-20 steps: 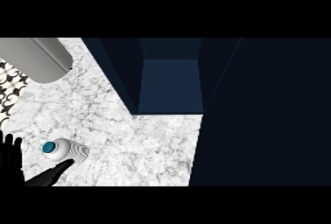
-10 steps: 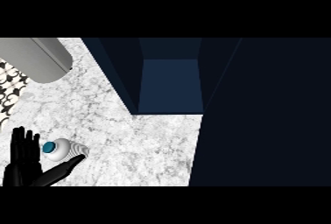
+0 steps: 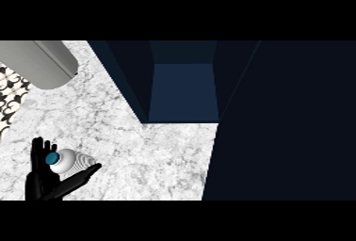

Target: Pick up the bottled water, place it into the cabinet and close the cabinet

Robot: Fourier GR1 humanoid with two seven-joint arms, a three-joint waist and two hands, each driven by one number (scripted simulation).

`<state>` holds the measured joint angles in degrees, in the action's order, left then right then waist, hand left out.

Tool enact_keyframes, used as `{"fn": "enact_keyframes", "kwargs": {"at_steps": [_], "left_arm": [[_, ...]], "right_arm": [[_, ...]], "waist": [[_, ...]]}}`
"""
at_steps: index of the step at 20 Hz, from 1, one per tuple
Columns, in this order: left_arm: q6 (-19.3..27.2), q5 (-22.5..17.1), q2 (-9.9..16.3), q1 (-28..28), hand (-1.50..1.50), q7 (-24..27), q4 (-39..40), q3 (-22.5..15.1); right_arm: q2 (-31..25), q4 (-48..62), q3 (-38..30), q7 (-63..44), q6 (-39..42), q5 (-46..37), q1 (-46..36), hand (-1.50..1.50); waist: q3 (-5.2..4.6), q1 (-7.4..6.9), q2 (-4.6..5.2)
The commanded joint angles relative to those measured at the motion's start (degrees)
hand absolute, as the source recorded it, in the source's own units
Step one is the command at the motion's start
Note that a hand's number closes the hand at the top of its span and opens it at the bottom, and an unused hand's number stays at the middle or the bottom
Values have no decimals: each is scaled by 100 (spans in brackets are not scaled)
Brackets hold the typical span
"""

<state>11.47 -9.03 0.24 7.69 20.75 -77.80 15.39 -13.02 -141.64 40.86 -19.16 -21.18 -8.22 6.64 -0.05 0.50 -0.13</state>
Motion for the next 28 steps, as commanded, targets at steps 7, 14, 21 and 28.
{"fn": "enact_keyframes", "kwargs": {"at_steps": [7, 14, 21, 28], "left_arm": [[403, -354, -23, -75, -150, 1299, 1289, -308], [-96, -560, 315, -768, -150, 1553, 2378, 415], [-459, -679, 4, -639, -150, 2170, 2498, 269], [-906, -967, -15, -872, 150, 2824, 3237, 365]], "right_arm": [[-466, -868, 66, -305, -11, -606, 90, -150], [-559, -612, -175, -20, -34, -152, 119, -150], [-243, -610, 413, -386, -385, -806, -157, -150], [-544, -830, 734, -358, -438, -945, 168, -150]], "waist": [[-2, 8, -5], [3, -8, 13], [-1, -11, -1], [-2, 24, -9]]}}
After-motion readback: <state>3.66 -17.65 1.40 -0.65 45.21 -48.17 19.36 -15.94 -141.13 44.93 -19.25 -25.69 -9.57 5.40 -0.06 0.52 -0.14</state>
